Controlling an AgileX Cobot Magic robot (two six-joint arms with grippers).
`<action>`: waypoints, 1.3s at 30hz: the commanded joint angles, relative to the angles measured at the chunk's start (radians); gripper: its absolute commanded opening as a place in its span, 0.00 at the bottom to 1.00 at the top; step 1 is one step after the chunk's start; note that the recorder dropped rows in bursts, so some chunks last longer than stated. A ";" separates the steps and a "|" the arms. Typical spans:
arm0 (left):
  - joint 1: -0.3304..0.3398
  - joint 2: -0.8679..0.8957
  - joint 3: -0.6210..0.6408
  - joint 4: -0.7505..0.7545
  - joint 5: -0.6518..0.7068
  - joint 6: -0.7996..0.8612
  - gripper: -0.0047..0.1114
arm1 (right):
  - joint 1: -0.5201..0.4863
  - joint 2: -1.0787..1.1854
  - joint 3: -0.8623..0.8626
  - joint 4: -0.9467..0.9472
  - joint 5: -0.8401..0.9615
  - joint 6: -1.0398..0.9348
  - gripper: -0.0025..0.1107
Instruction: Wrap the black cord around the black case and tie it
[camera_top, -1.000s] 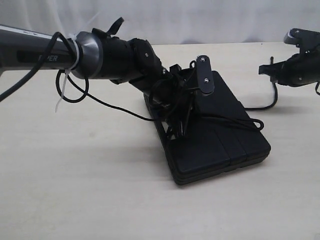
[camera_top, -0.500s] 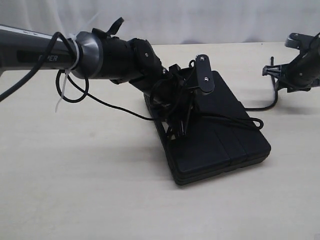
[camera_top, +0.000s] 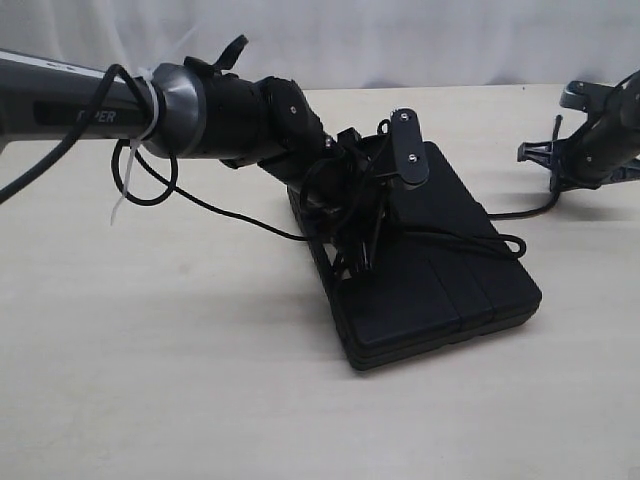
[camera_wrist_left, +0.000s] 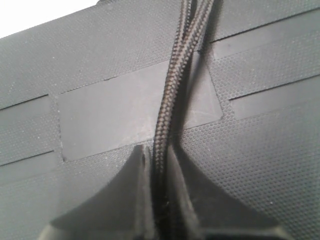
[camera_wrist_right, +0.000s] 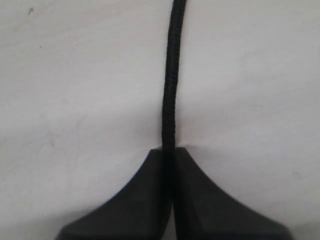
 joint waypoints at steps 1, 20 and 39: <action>0.002 0.001 0.003 -0.001 -0.012 -0.006 0.04 | 0.013 -0.029 0.082 0.020 -0.056 -0.045 0.06; 0.119 0.001 0.003 -0.308 0.009 -0.209 0.04 | 0.098 -0.303 0.617 0.020 -0.757 -0.192 0.06; 0.331 0.084 0.003 -0.860 0.361 0.130 0.04 | 0.183 -0.385 0.845 -0.374 -1.147 -0.287 0.06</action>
